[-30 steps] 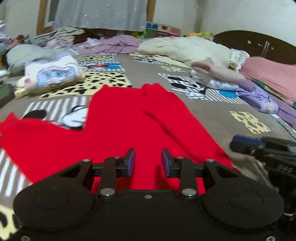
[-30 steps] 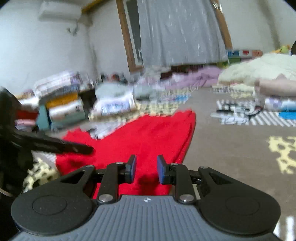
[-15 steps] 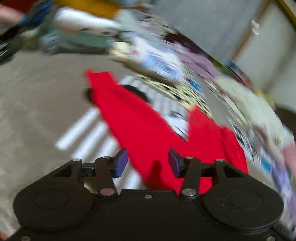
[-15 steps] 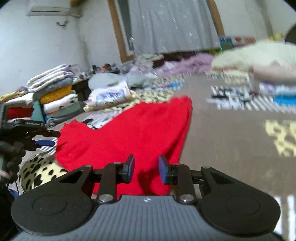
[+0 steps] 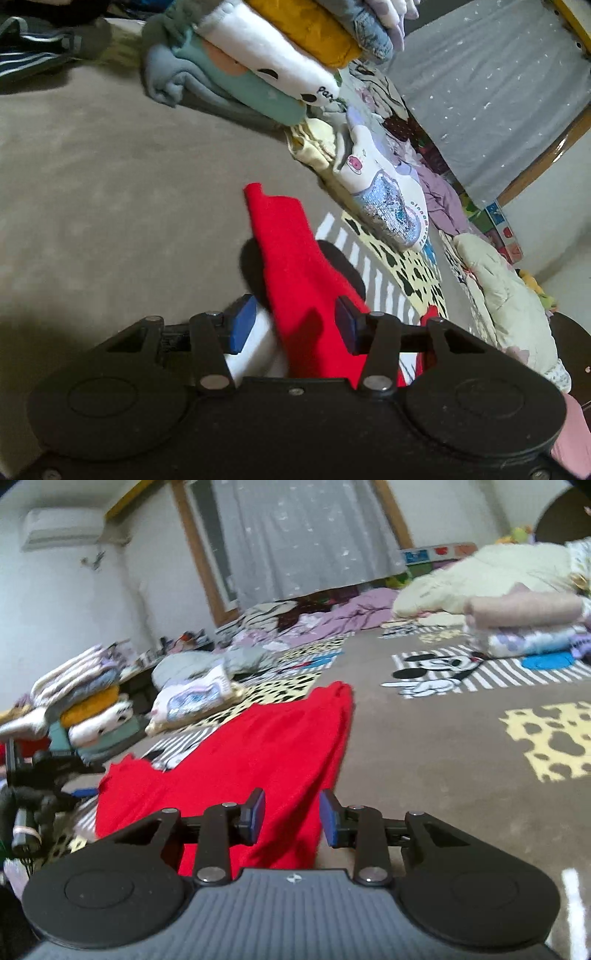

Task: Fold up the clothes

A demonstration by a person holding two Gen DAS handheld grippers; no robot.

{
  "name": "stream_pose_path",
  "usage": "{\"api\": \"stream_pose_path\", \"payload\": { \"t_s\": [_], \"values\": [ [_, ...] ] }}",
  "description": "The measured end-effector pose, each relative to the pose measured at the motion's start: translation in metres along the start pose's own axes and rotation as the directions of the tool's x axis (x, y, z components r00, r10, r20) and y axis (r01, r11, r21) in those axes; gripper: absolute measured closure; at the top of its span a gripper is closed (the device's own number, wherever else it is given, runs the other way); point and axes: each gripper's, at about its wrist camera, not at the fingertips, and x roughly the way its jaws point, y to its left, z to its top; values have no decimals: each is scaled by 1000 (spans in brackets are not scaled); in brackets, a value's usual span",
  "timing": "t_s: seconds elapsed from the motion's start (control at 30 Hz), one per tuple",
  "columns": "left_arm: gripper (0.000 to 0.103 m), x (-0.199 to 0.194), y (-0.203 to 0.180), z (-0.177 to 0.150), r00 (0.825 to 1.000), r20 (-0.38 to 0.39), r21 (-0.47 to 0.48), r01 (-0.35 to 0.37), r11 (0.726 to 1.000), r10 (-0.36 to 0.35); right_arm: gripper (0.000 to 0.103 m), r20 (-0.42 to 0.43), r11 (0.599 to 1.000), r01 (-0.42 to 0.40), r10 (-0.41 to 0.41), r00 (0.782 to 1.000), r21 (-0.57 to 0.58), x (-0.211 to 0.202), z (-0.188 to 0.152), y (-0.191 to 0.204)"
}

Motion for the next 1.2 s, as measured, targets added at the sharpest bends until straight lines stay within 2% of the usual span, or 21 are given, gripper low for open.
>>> {"api": "stream_pose_path", "payload": {
  "t_s": [0.1, 0.2, 0.3, 0.43, 0.6, 0.73, 0.8, 0.9, 0.97, 1.2],
  "values": [
    [69, 16, 0, 8, 1000, -4, -3, -1, 1000, 1, 69, -2, 1000, 9, -9, 1000, 30, 4, 1, -8],
    [98, 22, -3, 13, 1000, -9, 7, 16, 1000, -16, 68, -9, 999, 10, -10, 1000, 40, 9, 0, -11],
    [98, 15, -28, 13, 996, 25, 72, 86, 994, -88, 68, -9, 999, -1, 2, 1000, 46, 13, 1, -14],
    [98, -5, -83, 2, 980, 53, 201, 179, 963, -193, 68, -4, 997, -19, 20, 1000, 73, 17, 3, -19],
    [98, -28, -162, -29, 955, 63, 376, 246, 893, -290, 68, -14, 992, -50, 52, 999, 118, 21, 1, -26],
    [98, -32, -220, -68, 941, 43, 485, 273, 831, -334, 68, -29, 976, -85, 93, 995, 200, 22, -3, -39],
    [98, -29, -247, -92, 942, 29, 540, 267, 798, -335, 68, -32, 968, -91, 101, 994, 235, 20, -4, -47],
    [98, -25, -280, -129, 940, -9, 577, 284, 766, -342, 66, -21, 954, -100, 111, 994, 283, 15, -5, -59],
    [98, -21, -304, -160, 942, -34, 623, 281, 730, -333, 66, -12, 944, -102, 111, 994, 313, 10, -7, -69],
    [99, 6, -351, -255, 957, -101, 741, 255, 621, -273, 66, 17, 878, -100, 104, 994, 469, -6, -16, -110]
  ]
}}
